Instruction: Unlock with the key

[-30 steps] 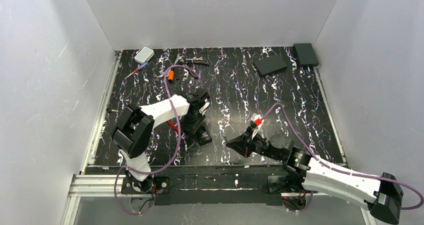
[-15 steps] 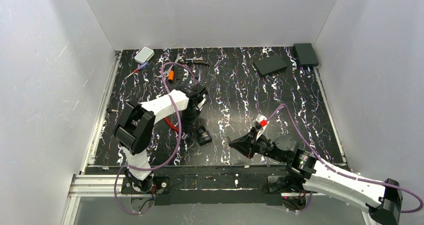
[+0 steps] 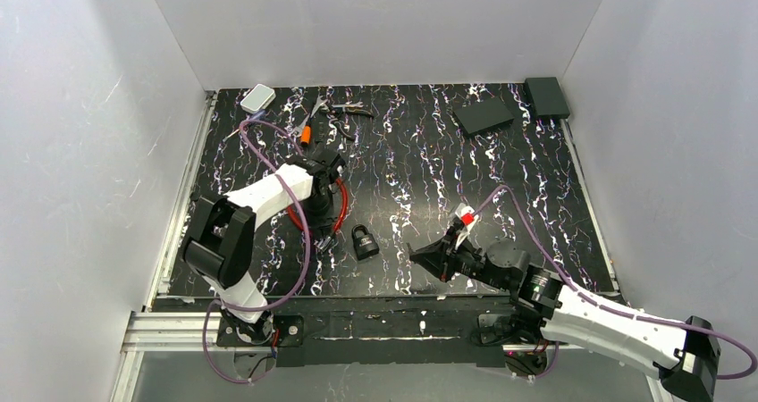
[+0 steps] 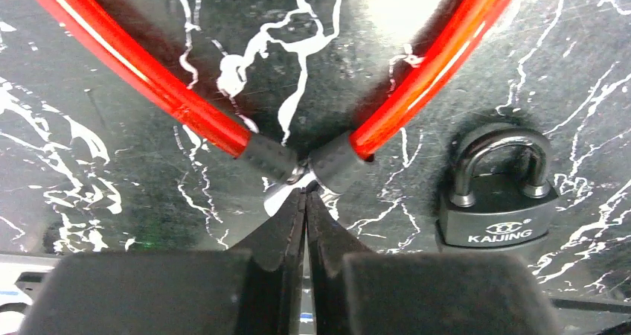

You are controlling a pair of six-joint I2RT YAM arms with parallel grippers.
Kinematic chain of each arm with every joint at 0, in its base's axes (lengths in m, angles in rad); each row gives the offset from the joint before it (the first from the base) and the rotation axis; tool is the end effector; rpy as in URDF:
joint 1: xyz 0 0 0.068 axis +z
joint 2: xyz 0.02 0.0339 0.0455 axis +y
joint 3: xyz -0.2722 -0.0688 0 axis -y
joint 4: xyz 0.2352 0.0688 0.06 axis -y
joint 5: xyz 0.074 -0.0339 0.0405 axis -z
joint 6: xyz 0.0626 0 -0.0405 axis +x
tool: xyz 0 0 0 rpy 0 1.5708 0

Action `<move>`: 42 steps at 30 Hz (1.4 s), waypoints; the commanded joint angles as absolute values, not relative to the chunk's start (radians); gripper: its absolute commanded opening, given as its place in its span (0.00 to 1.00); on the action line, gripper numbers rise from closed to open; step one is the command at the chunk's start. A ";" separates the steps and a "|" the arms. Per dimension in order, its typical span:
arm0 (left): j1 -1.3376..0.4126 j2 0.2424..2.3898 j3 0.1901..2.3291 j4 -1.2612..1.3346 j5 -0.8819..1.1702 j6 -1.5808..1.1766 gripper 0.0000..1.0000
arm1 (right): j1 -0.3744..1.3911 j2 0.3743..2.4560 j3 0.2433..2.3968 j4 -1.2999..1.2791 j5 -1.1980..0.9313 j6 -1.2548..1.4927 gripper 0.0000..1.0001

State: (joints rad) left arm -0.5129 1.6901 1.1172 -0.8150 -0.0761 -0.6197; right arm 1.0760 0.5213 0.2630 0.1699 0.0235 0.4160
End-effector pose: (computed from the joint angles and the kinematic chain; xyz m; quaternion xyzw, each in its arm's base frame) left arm 0.2702 -0.1467 0.1725 -0.0566 0.9935 -0.0170 0.0973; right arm 0.0786 0.1425 0.2349 -0.2315 0.7004 0.4518 0.5017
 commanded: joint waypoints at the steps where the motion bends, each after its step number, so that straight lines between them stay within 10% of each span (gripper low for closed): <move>1: -0.502 1.589 1.090 -0.802 -0.132 -0.623 0.13 | 1.081 0.560 0.246 0.268 0.031 0.422 0.01; 6: -0.504 1.523 1.058 -0.725 -0.120 -0.437 0.54 | 1.081 0.621 0.254 0.309 0.014 0.425 0.01; 12: -0.516 1.564 1.050 -0.672 -0.085 -0.413 0.62 | 1.081 0.662 0.259 0.346 0.008 0.432 0.01; 22: -0.558 1.735 1.086 -0.682 -0.132 -0.430 0.48 | 1.081 0.638 0.266 0.304 0.010 0.431 0.01; 33: -0.544 1.745 1.092 -0.716 -0.171 -0.592 0.00 | 1.081 0.600 0.259 0.281 0.028 0.423 0.01; 42: -0.394 1.647 1.007 -0.689 -0.094 -0.814 0.00 | 1.081 0.574 0.288 0.204 0.027 0.414 0.01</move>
State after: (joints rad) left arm -0.4522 1.7214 1.0573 -0.6792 -0.1120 -0.6769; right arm 1.0760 0.6033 0.2520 0.2115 0.0166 0.4210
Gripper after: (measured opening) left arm 0.238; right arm 0.127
